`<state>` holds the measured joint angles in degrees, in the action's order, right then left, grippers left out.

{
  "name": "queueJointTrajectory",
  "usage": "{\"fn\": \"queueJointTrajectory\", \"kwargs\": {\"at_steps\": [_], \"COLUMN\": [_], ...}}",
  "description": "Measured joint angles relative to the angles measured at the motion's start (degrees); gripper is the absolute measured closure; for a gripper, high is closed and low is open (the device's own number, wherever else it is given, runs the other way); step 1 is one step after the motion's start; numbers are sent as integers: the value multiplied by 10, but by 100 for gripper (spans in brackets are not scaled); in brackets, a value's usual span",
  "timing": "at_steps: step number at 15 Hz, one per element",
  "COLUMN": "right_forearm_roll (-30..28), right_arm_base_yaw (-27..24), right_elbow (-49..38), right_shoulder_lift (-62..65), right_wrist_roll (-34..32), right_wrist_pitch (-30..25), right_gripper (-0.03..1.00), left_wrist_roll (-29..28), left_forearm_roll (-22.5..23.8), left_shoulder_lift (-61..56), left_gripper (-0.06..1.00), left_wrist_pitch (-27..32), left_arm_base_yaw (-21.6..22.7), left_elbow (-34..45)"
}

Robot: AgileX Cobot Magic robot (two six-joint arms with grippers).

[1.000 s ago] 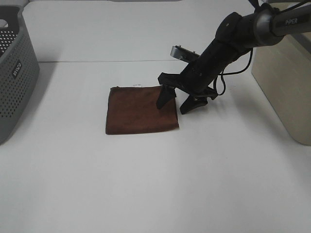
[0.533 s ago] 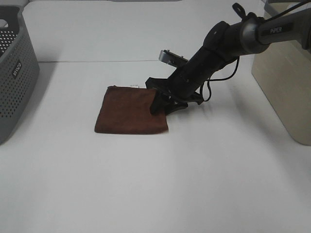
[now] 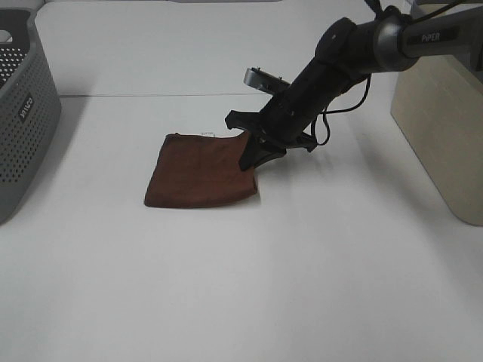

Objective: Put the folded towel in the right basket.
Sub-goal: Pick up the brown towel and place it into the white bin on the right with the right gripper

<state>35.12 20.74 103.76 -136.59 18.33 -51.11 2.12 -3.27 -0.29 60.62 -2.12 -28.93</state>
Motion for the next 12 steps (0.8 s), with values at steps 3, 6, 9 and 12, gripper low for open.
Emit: {"fn": "queueJointTrajectory", "kwargs": {"at_steps": [3, 6, 9, 12], "right_forearm_roll": [-76, -146, -233, -351], "right_arm_base_yaw": [0, 0, 0, 0], "right_elbow": [23, 30, 30, 30], "right_shoulder_lift": [66, 146, 215, 299], "right_wrist_roll": [-21, -51, -82, -108], "right_wrist_pitch": [-44, -80, -117, -151], "right_gripper": [97, 97, 97, 97], "left_wrist_roll": [0, 0, 0, 0], "left_forearm_roll": [0, 0, 0, 0], "left_shoulder_lift": [0, 0, 0, 0], "left_gripper": [7, 7, 7, 7], "left_wrist_pitch": [0, 0, 0, 0], "left_arm_base_yaw": [0, 0, 0, 0], "left_elbow": [0, 0, 0, 0]}}
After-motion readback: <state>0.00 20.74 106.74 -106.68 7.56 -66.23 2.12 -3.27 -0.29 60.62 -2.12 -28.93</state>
